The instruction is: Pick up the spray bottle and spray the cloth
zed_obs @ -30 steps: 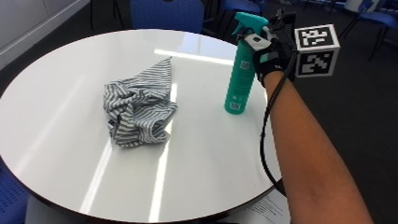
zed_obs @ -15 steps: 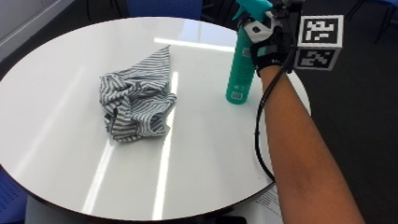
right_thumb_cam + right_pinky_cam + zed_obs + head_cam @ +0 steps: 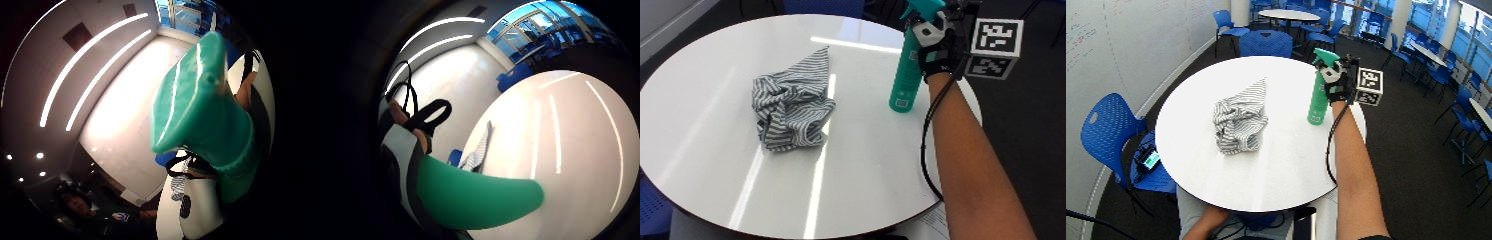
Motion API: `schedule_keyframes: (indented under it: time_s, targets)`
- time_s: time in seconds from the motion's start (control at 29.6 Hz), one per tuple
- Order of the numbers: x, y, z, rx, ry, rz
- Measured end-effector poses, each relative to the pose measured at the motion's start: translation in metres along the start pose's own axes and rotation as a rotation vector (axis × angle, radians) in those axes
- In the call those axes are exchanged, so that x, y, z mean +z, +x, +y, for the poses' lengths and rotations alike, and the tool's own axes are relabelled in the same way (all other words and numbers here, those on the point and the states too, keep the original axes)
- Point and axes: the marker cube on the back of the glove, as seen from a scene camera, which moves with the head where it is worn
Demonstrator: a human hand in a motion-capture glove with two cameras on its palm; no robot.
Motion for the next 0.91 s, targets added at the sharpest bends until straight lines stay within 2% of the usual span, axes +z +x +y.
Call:
schedule_keyframes:
  time_s: [0.34, 0.61, 0.74, 0.91]
  targets:
    - [-0.012, 0.018, 0.012, 0.033, 0.020, -0.006]
    - [-0.045, 0.029, 0.016, 0.036, 0.022, 0.034]
    - [-0.046, 0.022, 0.020, 0.010, -0.069, 0.106]
    - [-0.022, -0.005, 0.020, -0.062, -0.278, 0.204]
